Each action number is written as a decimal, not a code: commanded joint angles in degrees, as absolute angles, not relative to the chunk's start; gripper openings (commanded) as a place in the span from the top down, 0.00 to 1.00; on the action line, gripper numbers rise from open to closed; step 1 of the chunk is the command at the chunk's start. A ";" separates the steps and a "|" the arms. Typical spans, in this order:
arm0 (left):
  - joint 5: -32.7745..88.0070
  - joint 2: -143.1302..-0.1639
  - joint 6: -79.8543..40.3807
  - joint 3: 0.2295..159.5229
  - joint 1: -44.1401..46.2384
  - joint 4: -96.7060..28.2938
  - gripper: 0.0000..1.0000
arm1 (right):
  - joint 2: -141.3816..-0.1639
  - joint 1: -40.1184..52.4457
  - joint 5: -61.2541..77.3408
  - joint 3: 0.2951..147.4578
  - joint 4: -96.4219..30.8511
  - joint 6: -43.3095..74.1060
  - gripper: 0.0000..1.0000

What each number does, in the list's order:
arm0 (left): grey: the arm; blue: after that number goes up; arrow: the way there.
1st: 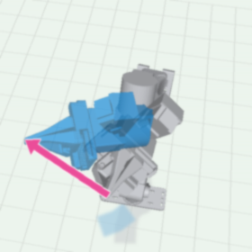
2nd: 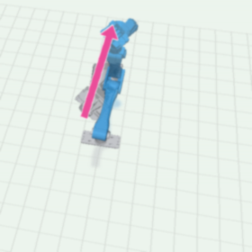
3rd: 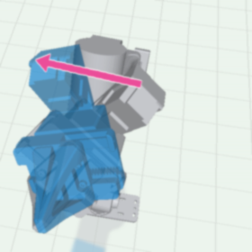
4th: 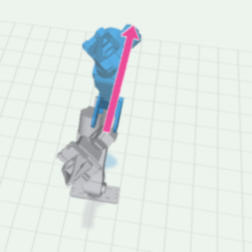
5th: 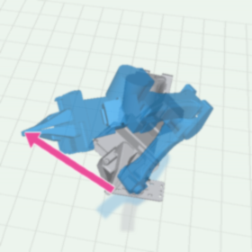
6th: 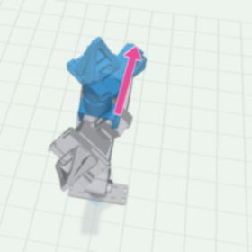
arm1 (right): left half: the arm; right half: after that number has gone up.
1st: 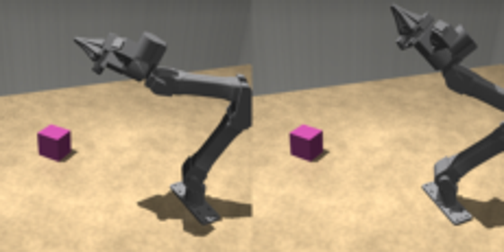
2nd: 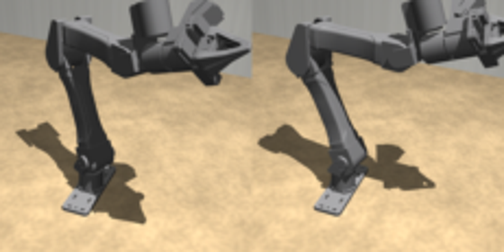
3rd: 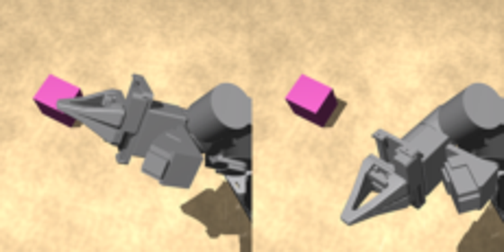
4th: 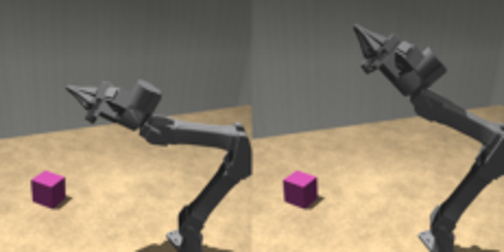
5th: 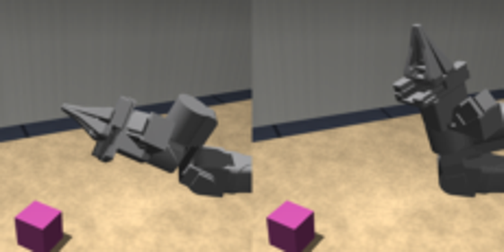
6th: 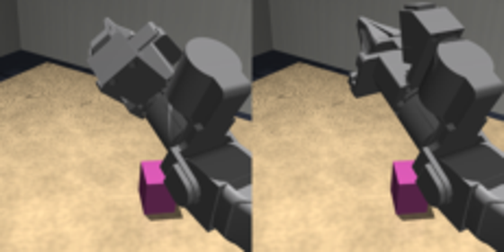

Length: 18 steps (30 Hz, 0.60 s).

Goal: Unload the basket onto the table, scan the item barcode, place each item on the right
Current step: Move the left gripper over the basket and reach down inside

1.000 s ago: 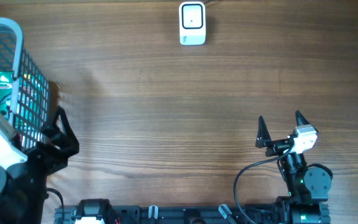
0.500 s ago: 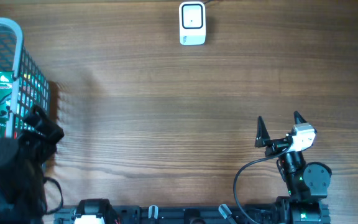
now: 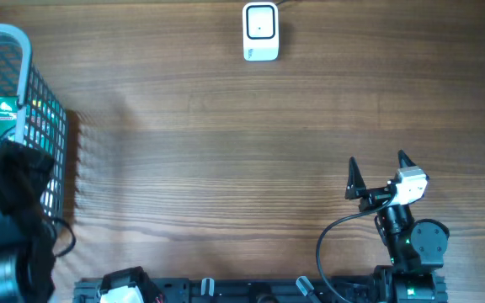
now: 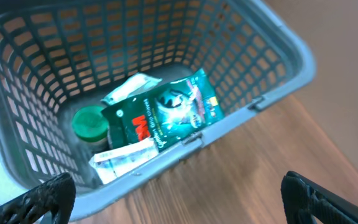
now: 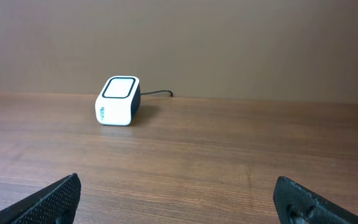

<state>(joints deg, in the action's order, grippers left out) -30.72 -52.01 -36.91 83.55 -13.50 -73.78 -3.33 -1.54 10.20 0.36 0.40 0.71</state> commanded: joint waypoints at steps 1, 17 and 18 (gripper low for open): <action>-25.54 -55.99 -38.06 84.12 -18.85 -73.73 0.00 | -3.62 -1.19 9.43 0.30 0.67 0.01 0.00; -22.72 -67.61 -38.13 84.12 -27.09 -68.34 0.00 | -3.62 -1.19 9.45 0.30 0.67 0.01 0.00; -22.72 -68.18 -38.57 84.12 -27.46 -67.53 0.00 | -3.62 -1.19 9.43 0.30 0.67 0.01 0.00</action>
